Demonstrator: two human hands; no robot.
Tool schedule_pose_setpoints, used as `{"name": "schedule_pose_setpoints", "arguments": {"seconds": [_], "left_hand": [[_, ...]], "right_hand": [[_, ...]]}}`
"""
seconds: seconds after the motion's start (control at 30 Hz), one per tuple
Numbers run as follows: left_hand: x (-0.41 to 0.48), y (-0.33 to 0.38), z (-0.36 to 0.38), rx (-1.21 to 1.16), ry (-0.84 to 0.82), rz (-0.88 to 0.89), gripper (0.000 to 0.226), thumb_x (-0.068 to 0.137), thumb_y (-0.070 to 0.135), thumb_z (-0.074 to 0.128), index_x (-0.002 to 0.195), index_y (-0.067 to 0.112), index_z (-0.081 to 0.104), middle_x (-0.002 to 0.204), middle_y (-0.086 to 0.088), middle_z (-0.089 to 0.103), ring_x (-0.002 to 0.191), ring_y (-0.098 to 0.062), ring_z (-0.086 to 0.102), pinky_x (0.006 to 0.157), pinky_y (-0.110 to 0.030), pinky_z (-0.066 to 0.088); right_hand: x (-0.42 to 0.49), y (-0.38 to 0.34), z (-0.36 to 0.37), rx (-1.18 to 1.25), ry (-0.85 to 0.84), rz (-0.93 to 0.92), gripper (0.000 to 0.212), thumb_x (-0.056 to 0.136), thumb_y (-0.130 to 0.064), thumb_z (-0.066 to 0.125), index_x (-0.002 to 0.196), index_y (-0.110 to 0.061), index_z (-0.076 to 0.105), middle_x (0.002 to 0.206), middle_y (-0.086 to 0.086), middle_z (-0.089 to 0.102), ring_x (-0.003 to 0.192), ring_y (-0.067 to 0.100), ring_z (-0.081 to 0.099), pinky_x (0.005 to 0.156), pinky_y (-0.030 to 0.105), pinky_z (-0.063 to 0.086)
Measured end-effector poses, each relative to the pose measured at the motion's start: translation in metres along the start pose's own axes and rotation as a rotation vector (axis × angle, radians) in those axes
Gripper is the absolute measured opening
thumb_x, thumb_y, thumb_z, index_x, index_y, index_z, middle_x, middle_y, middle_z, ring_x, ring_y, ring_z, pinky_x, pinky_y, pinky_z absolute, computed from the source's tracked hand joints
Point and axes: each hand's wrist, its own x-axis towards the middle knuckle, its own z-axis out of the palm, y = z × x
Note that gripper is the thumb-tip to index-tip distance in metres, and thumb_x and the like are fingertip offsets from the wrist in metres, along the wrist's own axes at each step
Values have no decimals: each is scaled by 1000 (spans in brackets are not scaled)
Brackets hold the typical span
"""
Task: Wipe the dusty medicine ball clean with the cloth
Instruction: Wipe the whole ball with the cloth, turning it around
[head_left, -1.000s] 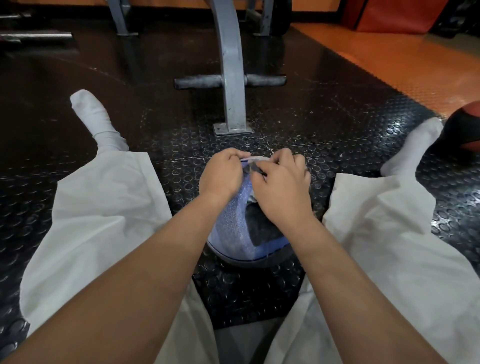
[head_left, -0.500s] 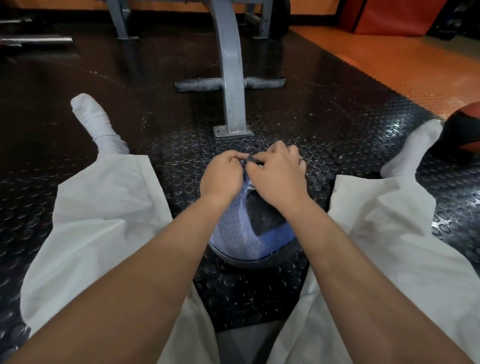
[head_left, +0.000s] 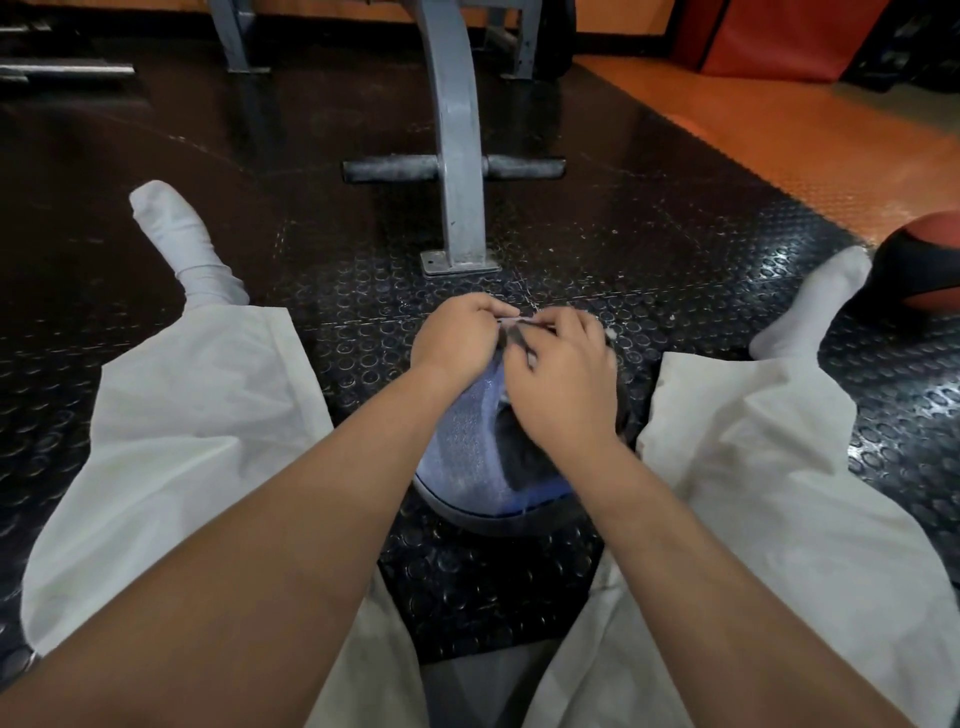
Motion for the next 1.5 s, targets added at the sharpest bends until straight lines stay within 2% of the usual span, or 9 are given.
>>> {"name": "schedule_pose_setpoints", "arguments": {"seconds": [0.17, 0.33, 0.57, 0.67, 0.77, 0.97, 1.13, 1.33, 1.5], "left_hand": [[1, 2, 1, 3, 20, 1, 37, 85, 6, 42, 70, 28, 68, 87, 5, 71, 88, -21, 64, 83, -43, 52], [5, 4, 3, -35, 13, -12, 40, 88, 4, 38, 83, 26, 71, 98, 7, 71, 89, -13, 63, 82, -30, 50], [1, 2, 1, 27, -15, 4, 38, 98, 11, 34, 102, 23, 69, 73, 1, 65, 41, -9, 35, 46, -26, 28], [-6, -3, 3, 61, -19, 63, 33, 99, 15, 36, 111, 26, 65, 96, 3, 69, 71, -9, 58, 66, -29, 46], [-12, -9, 10, 111, 79, 116, 35, 99, 19, 37, 118, 27, 65, 122, 6, 65, 108, -18, 59, 94, -39, 47], [5, -1, 5, 86, 113, -5, 30, 98, 19, 36, 99, 36, 61, 105, 11, 65, 89, -14, 59, 83, -34, 48], [19, -8, -2, 34, 65, -22, 34, 100, 19, 32, 109, 29, 64, 75, 2, 63, 50, -16, 41, 54, -31, 34], [15, -9, 0, 31, 96, -7, 36, 98, 16, 34, 113, 27, 65, 106, 10, 63, 95, -13, 59, 87, -34, 47], [22, -5, 0, 25, 152, -60, 32, 95, 15, 37, 104, 24, 66, 106, 4, 66, 97, -18, 59, 89, -35, 47]], "right_hand": [[34, -2, 2, -47, -148, 111, 33, 96, -29, 43, 113, -16, 68, 124, 4, 48, 121, 24, 35, 98, 43, 32], [-19, 8, 9, -18, 211, 1, 33, 86, -24, 47, 100, -11, 73, 104, 13, 54, 103, 26, 38, 82, 44, 38], [-49, 17, 8, 8, 228, -83, 38, 83, -25, 46, 107, -13, 73, 97, 15, 52, 90, 25, 35, 79, 36, 31], [-15, 9, 5, 18, 180, -34, 31, 84, -23, 47, 95, -12, 74, 96, 10, 49, 90, 26, 38, 76, 41, 38], [23, 5, 4, -4, 20, 84, 26, 91, -25, 50, 107, -18, 69, 109, 3, 44, 107, 26, 39, 93, 43, 36], [12, 8, 13, 16, 86, 42, 29, 86, -28, 51, 109, -14, 64, 113, 10, 53, 106, 28, 44, 88, 41, 39], [-42, 21, 27, 73, 189, -138, 39, 82, -24, 46, 114, -13, 65, 117, 8, 46, 111, 30, 44, 95, 42, 35], [22, 0, 15, -103, 13, 2, 30, 91, -26, 42, 108, -13, 64, 114, 11, 53, 106, 32, 47, 86, 44, 39], [39, -1, 19, -93, -52, 30, 32, 95, -27, 40, 115, -16, 62, 120, 6, 52, 113, 27, 44, 93, 41, 34]]}}
